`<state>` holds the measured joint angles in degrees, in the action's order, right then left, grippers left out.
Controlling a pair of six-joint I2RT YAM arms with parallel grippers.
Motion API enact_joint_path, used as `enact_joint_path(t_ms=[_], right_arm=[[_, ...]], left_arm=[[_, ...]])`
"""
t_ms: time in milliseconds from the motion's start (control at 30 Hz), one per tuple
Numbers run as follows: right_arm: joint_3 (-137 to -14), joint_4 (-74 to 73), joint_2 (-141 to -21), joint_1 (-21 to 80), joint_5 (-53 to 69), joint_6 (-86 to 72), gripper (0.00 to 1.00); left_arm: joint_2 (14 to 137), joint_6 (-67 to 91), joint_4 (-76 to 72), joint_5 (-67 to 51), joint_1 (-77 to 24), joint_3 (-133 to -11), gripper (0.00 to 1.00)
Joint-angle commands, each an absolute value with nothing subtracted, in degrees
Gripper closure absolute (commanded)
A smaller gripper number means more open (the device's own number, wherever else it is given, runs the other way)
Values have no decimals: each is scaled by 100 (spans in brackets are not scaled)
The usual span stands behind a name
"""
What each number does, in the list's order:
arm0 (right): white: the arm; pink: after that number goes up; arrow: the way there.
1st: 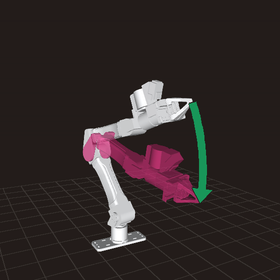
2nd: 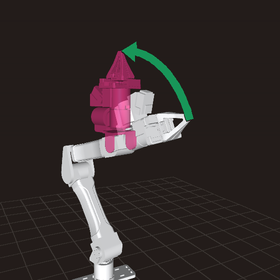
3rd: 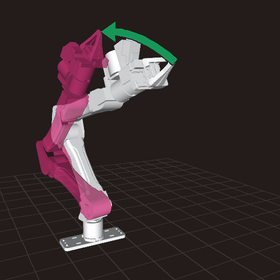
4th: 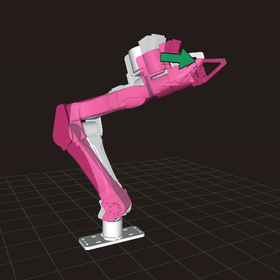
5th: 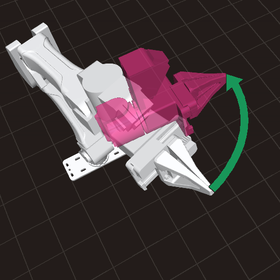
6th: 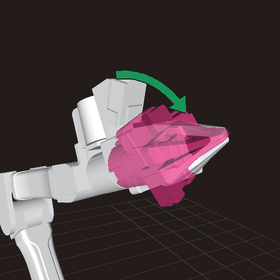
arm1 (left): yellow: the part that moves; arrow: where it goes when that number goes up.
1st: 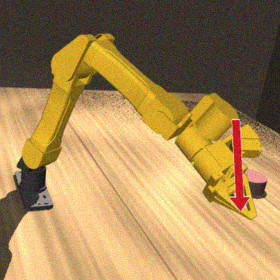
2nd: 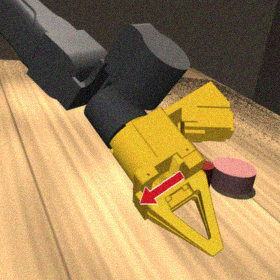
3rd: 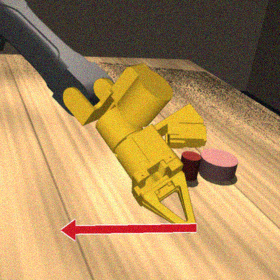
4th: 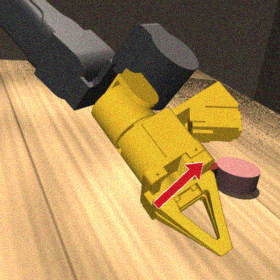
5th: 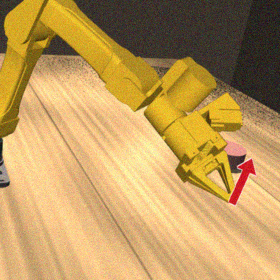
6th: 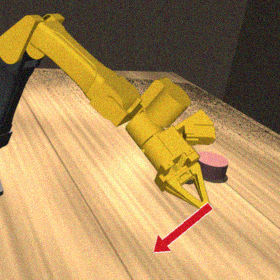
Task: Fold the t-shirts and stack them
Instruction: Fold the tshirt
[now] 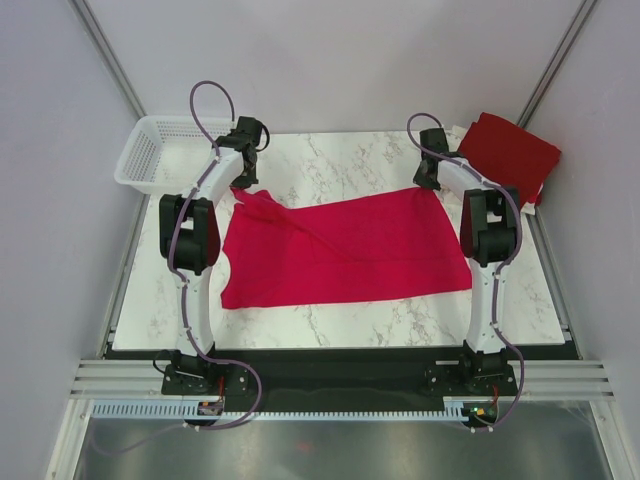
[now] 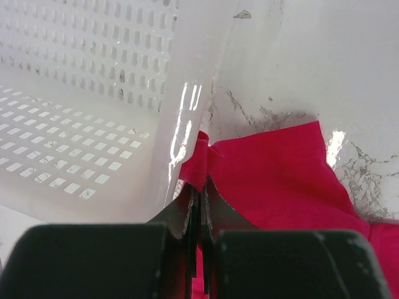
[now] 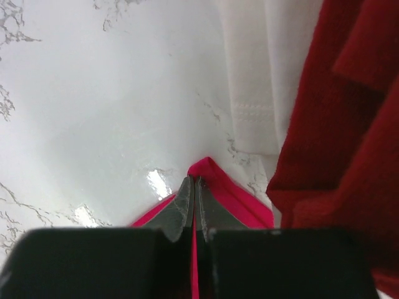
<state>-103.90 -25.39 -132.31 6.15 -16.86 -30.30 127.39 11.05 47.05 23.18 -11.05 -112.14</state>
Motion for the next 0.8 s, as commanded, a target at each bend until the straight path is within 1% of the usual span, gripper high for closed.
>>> enact_joint_path(t_ms=[0,100,333,500,600,767], right_arm=[[-10064,-2672,-13175,607,-1670,-3041,100],[-10028,-2672,-12956,606,-1547,-3067,100],[-10055,-2724,-12016,606,-1345,-3085,100],[-9923,-2777,-11655,607,-1415,-3068,100],[-9704,-2812,-11488,545,-1450,-3102,100],[-9027,-2672,-10855,308,-1547,-3190,100]], left_arm=[[12656,984,4693,2128,-1116,-11461,98],[12648,888,4693,2048,-1160,-11601,98],[12533,624,4746,1794,-1257,-12040,98],[12358,423,4772,1618,-1362,-12059,98],[12226,317,4781,1600,-1468,-11989,98],[12015,264,4764,1459,-1591,-11795,98]])
